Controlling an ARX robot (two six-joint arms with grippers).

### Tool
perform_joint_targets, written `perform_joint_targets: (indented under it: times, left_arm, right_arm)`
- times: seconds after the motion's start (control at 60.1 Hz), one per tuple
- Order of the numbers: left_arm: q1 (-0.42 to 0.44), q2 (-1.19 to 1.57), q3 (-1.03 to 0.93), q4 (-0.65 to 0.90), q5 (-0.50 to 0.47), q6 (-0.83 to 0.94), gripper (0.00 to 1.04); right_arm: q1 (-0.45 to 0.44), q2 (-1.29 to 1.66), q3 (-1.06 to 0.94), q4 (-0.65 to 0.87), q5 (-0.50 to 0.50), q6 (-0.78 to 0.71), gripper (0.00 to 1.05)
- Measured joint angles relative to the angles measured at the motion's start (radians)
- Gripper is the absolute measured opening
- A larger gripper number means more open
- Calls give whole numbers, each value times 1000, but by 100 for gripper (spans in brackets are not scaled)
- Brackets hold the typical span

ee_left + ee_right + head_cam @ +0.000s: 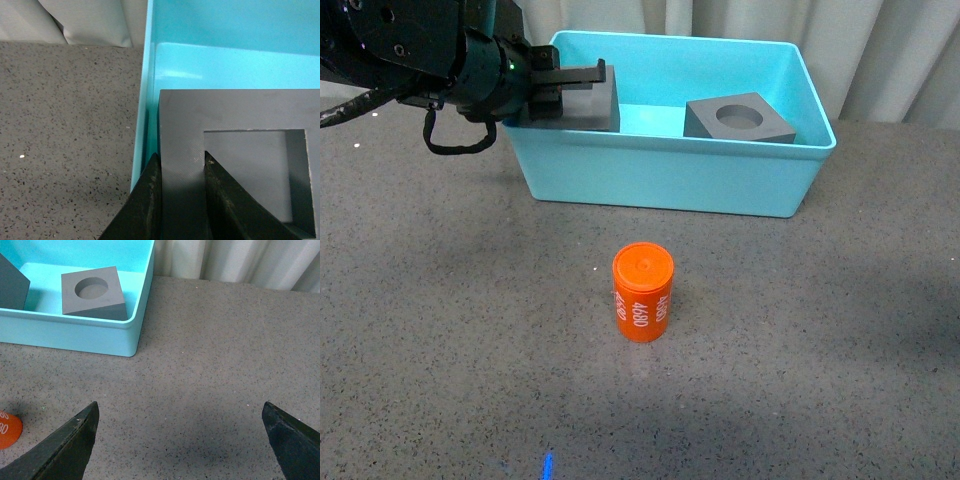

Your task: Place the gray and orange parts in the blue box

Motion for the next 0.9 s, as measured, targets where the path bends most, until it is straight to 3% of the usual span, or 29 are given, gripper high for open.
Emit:
perform_joint_targets:
  times: [0.316, 0.582, 0.766, 0.899]
  left_arm:
    - [-4, 7, 25, -34, -13, -5, 19]
    - [-14, -84, -15, -14, -45, -69, 72]
    - [-34, -244, -153, 60, -69, -114, 100]
    - [-77, -433, -374, 134, -139, -166, 98]
  right_arm:
    - [0, 0, 0, 0, 0, 0, 95]
    - [0, 0, 0, 0, 0, 0, 95]
    - [0, 0, 0, 0, 0, 0, 95]
    - [0, 0, 0, 0, 0, 0, 95]
